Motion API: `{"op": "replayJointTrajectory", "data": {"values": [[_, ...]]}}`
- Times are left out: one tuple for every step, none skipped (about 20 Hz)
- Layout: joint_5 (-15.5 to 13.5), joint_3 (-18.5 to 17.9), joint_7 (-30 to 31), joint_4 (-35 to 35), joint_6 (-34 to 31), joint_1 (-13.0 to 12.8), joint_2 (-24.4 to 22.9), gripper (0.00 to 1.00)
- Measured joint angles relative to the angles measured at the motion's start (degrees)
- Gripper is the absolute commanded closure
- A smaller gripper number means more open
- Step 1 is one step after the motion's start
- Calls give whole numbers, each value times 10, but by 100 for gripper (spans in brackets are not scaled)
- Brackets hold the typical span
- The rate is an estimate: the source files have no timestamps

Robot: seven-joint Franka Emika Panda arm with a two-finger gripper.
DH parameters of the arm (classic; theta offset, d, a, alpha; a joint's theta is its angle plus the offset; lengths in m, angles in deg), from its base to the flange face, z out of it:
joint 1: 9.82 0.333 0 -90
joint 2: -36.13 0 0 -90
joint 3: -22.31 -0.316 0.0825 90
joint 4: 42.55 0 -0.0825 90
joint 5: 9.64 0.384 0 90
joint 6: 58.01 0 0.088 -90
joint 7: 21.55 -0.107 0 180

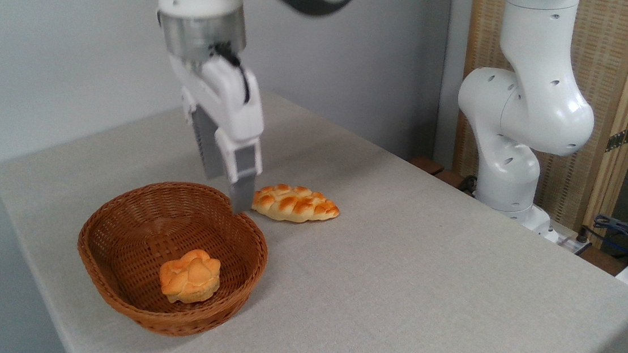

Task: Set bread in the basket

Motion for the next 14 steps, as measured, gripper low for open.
{"op": "replayJointTrajectory", "data": {"values": [[0,-1,12,-9,-14,3,-4,0],[0,-1,24,-14,-20,6,-9,0],[0,0,32,-17,-23,10,-14,0],[0,0,34,-18,-29,15,-21,0],[0,0,34,-18,-34,17,-24,0],[0,1,34,-18,-37,18,-26,0],[0,1,34,-18,-38,19,-27,0],[0,2,34,-18,-38,19,-27,0],[0,3,34,-18,-38,19,-26,0],[3,4,34,-18,-38,19,-26,0],[19,5,34,-18,-38,19,-26,0],[29,8,34,-18,-38,19,-26,0],[40,16,35,-18,-38,20,-26,0],[43,21,36,-18,-38,20,-26,0]]}}
